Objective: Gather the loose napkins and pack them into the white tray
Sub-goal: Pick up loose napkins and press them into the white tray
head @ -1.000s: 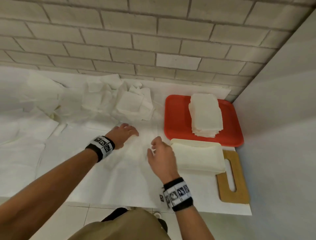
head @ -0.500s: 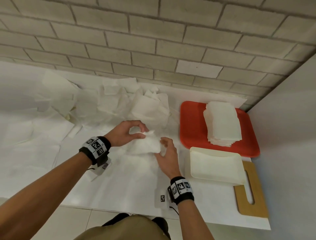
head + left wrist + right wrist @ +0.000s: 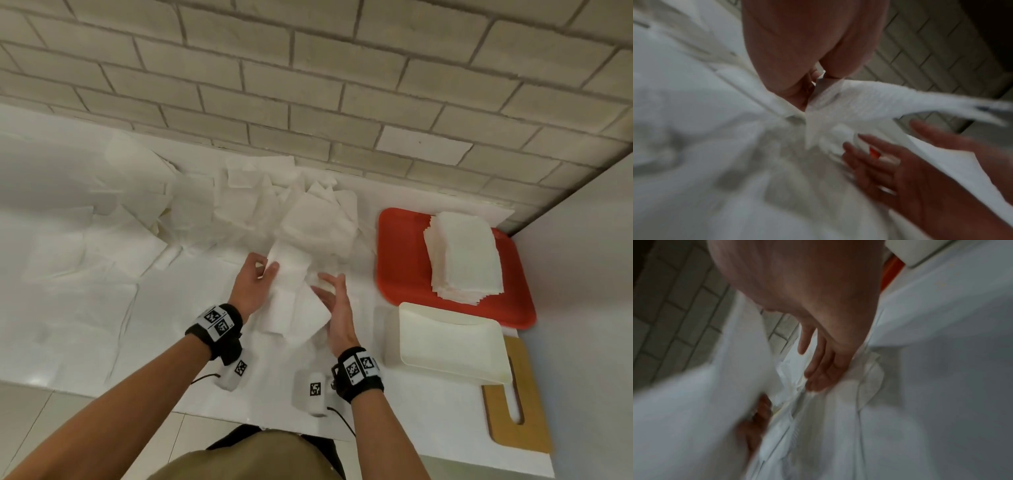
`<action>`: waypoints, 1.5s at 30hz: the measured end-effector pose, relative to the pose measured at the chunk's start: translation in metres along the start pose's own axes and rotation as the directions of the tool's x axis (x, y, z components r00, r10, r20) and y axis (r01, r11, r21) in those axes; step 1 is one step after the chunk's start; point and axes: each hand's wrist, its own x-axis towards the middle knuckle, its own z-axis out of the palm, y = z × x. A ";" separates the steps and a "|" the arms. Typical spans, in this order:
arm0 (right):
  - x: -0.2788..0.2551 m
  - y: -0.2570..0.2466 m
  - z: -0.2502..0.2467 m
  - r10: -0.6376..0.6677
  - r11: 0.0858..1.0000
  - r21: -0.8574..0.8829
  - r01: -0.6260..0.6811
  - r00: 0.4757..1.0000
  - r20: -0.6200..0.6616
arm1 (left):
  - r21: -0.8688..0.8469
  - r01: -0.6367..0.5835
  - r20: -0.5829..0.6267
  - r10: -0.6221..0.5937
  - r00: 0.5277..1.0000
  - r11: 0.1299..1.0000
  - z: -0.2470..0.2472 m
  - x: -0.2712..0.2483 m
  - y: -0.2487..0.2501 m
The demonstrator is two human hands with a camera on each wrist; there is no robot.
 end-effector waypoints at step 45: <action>0.038 -0.005 -0.027 -0.348 0.400 -0.912 0.087 0.935 -0.064 | -0.096 -0.063 0.011 0.064 0.998 0.993 -0.031 -0.048 -0.041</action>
